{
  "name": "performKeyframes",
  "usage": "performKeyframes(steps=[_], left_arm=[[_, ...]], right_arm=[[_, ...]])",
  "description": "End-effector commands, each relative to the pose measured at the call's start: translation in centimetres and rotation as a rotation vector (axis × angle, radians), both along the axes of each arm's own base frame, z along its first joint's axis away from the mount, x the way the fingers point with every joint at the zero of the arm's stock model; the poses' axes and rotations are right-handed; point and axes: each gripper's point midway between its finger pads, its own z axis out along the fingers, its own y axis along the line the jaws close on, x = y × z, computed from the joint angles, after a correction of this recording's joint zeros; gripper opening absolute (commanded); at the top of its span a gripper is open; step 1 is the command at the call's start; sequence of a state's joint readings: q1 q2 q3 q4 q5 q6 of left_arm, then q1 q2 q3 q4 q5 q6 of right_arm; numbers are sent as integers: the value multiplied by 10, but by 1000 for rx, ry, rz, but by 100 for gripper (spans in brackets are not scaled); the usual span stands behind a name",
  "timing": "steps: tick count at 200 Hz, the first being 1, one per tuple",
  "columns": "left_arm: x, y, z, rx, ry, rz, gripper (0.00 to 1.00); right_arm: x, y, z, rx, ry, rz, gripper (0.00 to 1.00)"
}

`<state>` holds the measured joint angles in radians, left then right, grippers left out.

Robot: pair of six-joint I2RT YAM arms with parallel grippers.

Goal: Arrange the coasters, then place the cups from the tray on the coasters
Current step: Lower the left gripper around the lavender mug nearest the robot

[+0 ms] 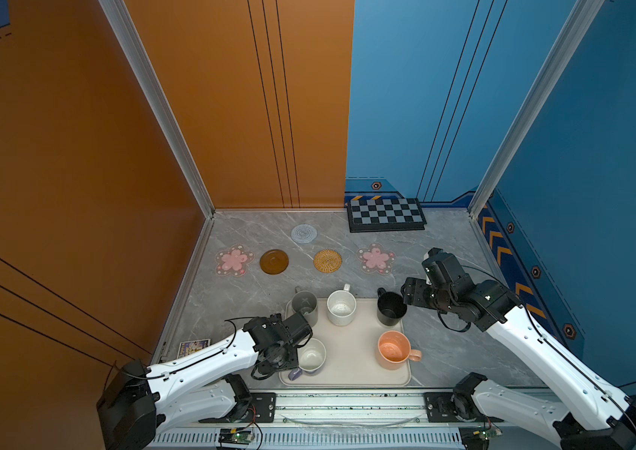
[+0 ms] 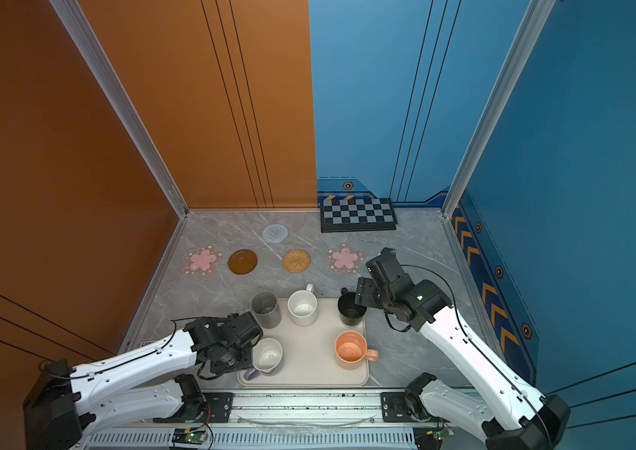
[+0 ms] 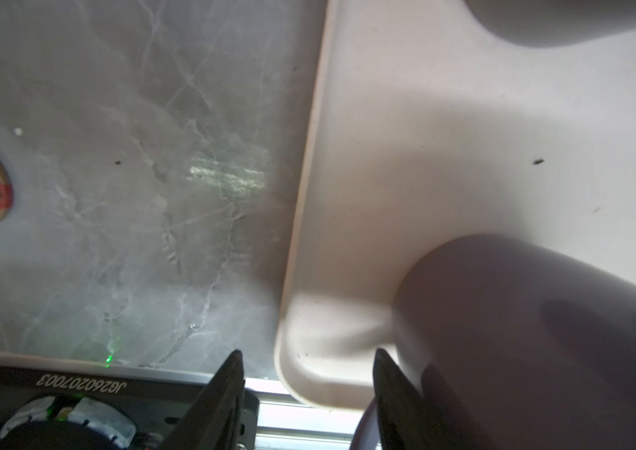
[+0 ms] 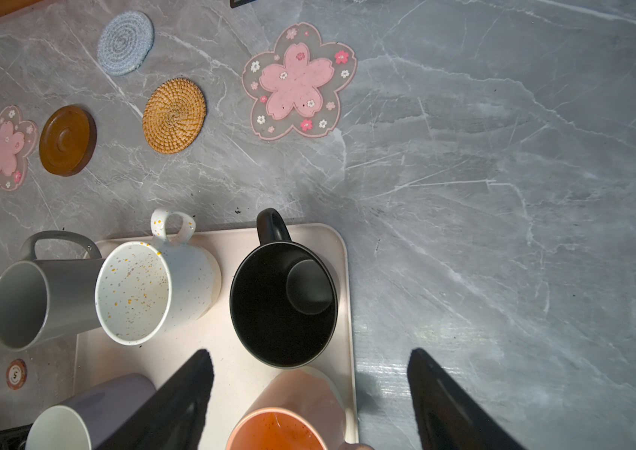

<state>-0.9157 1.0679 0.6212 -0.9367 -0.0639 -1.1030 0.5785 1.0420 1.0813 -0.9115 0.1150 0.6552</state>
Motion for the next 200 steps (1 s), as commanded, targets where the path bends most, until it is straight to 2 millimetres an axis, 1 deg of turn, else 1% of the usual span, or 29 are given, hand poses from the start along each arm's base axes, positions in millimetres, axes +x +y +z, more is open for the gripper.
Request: performKeyframes(steps=[1,29,47,58,76,108,124,140,161,179,200], left_arm=[[9,-11,0,-16,-50,20,52],[16,-16,3,-32,-80,18,52],[19,-24,9,-58,-91,-20,53],[19,-23,14,-62,-102,-42,54],[16,-12,24,-52,-115,-41,55],[3,13,45,-5,-99,-100,58],[-3,18,58,-16,-107,-149,59],[-9,9,67,-76,-105,-232,59],[-20,-5,73,-121,-81,-358,59],[-22,-15,78,-72,-114,-471,59],[-21,-24,74,34,-161,-590,60]], right_arm=[[-3,-1,2,13,-15,-12,81],[-3,-2,2,12,-17,-17,81],[-3,-2,1,11,-17,-18,81],[-3,-2,1,8,-15,-17,81],[-1,-2,2,3,-18,-13,81],[2,-1,3,-9,-19,-10,81],[3,0,1,-14,-11,-6,81],[5,2,-1,-16,-5,-1,81],[7,3,-5,-16,-1,-5,81],[8,5,-8,-10,2,-10,81],[8,5,-13,-13,10,-10,81]])
